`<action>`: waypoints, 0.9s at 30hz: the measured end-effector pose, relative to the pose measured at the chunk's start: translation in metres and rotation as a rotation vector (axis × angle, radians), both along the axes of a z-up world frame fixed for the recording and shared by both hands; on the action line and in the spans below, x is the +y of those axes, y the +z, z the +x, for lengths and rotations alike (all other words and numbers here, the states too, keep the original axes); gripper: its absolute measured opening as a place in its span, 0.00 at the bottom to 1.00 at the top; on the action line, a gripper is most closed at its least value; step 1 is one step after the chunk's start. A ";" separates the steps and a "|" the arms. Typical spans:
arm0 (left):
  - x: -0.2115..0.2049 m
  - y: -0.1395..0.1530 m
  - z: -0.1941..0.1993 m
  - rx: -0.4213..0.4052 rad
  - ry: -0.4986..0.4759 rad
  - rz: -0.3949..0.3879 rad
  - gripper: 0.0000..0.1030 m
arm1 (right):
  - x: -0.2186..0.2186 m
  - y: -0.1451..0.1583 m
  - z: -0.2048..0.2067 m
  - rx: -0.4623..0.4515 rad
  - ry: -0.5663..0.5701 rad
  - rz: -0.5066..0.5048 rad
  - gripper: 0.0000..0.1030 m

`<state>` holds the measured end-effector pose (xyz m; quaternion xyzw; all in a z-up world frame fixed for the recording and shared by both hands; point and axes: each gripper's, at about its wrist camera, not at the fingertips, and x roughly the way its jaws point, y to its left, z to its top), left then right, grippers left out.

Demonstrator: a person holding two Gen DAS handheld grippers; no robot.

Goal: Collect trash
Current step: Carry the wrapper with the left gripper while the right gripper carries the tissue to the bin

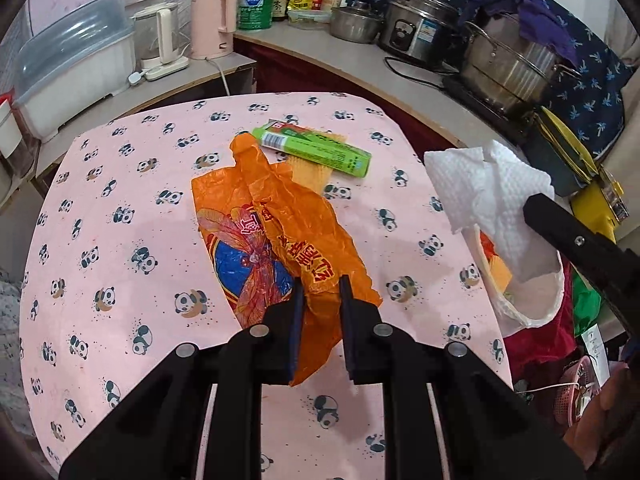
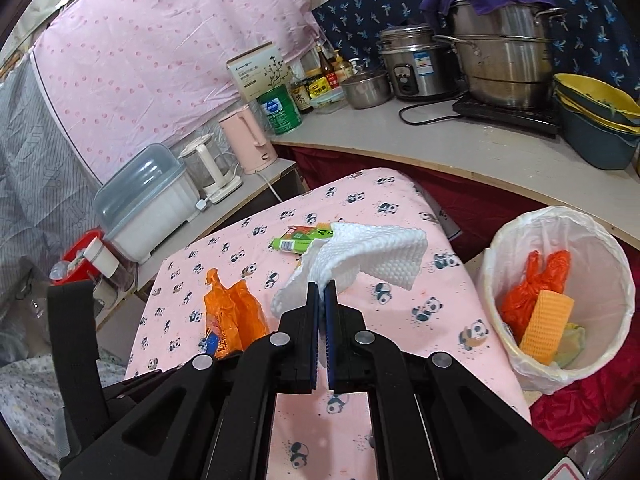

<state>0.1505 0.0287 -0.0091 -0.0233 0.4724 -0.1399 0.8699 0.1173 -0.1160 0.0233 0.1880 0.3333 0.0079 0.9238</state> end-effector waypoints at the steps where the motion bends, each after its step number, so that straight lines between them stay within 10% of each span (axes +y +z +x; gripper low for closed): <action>1: -0.006 0.002 -0.003 -0.006 -0.011 0.003 0.16 | -0.004 0.001 -0.003 -0.002 -0.007 0.001 0.04; 27: -0.163 0.009 -0.033 -0.042 -0.276 0.078 0.16 | -0.141 -0.032 -0.087 0.043 -0.265 0.050 0.03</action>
